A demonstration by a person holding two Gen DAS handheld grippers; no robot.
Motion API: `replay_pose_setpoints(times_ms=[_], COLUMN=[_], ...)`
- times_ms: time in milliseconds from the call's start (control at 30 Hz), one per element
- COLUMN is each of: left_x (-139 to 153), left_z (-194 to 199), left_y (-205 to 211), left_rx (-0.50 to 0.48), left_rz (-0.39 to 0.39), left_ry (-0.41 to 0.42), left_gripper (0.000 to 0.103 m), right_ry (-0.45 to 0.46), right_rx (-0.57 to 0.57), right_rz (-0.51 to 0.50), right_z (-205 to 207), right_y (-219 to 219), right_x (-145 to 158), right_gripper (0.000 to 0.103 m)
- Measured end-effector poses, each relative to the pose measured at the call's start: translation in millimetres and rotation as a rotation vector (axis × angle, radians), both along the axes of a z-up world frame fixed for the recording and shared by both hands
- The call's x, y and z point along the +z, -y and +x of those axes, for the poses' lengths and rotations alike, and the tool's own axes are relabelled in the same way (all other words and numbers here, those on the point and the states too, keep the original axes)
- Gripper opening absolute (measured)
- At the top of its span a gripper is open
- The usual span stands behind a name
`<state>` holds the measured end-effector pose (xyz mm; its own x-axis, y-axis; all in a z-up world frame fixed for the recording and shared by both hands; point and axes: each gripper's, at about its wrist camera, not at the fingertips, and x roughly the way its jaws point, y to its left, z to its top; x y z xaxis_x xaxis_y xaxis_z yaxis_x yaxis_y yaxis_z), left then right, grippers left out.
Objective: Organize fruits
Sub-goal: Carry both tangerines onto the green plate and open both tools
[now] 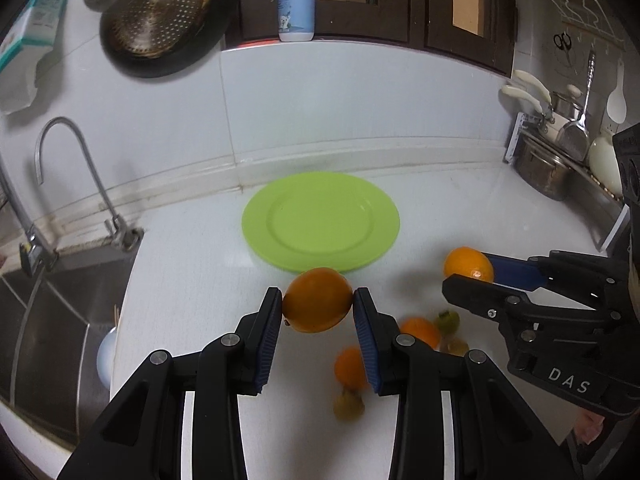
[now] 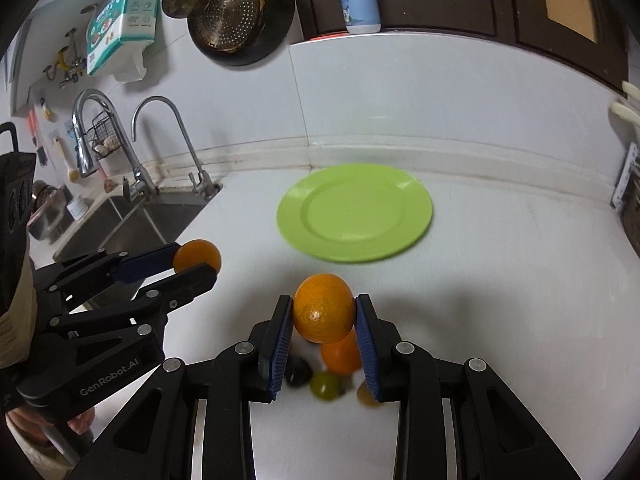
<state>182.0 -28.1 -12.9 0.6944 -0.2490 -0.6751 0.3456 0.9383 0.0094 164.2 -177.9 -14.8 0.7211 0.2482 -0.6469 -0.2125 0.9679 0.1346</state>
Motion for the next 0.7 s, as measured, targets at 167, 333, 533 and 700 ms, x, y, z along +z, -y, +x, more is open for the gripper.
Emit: replay_pose_setpoints(times_ms=[167,333,533,700], left_x=[-1,-8,-24,-38], left_z=[34,64,102,129], left_y=[5,9,14,17], left_rx=[-0.016,-0.038,-0.049,-0.051], left_rz=[0.013,0.008,-0.007,0.009], left_ry=[-0.008,-0.032,-0.084,-0.116], left_gripper=[0.036,0.036,0.036,0.036], right_ry=[-0.003,-0.021,-0.046,-0.078], right_rx=[0.006,0.009,0.026,0.035], right_rz=[-0.009,-0.019,-0.04,-0.053], right_z=[31,64,99,127], right_y=[1,1,-2,-3], right_x=[2,-2,-12,-25], right_gripper=[0.032,0.032,0.032,0.032])
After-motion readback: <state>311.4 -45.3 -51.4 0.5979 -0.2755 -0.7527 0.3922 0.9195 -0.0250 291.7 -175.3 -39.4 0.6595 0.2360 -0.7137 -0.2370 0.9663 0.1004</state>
